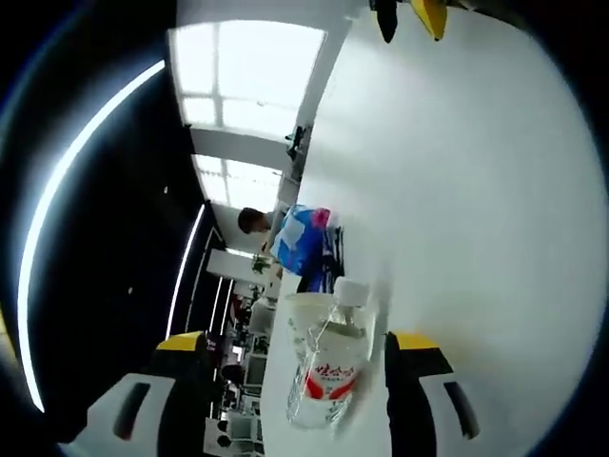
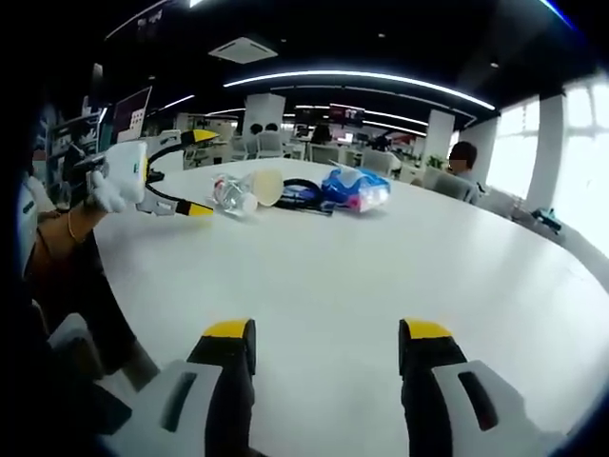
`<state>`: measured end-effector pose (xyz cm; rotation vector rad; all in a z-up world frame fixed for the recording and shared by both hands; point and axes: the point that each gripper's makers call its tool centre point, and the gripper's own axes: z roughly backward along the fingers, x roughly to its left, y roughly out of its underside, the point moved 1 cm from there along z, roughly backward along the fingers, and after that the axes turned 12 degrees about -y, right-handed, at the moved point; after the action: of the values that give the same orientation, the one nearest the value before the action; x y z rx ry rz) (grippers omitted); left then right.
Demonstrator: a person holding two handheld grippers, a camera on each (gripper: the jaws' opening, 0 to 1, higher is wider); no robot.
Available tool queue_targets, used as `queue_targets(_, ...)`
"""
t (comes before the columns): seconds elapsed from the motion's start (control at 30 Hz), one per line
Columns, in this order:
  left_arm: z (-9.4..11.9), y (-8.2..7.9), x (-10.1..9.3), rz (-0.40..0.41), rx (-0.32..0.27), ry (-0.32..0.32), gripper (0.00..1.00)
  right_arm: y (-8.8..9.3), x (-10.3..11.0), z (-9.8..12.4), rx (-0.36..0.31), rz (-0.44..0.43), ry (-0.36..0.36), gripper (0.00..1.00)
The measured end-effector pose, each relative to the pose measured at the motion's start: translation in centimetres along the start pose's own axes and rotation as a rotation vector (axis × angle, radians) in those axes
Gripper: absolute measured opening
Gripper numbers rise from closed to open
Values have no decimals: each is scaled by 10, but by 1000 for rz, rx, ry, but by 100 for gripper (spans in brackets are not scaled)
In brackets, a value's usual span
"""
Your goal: Arrange the tabletop items into an orderly group along one side of the table until the central work area is clear of visible clutter.
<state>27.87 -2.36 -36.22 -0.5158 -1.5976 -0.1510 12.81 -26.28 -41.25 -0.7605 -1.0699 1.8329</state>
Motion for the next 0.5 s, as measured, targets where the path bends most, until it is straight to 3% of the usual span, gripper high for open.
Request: queue_targets(0.5, -15, -13, -5, -20, -30, 26, 77, -2, -5, 4, -18, -16, -5, 58)
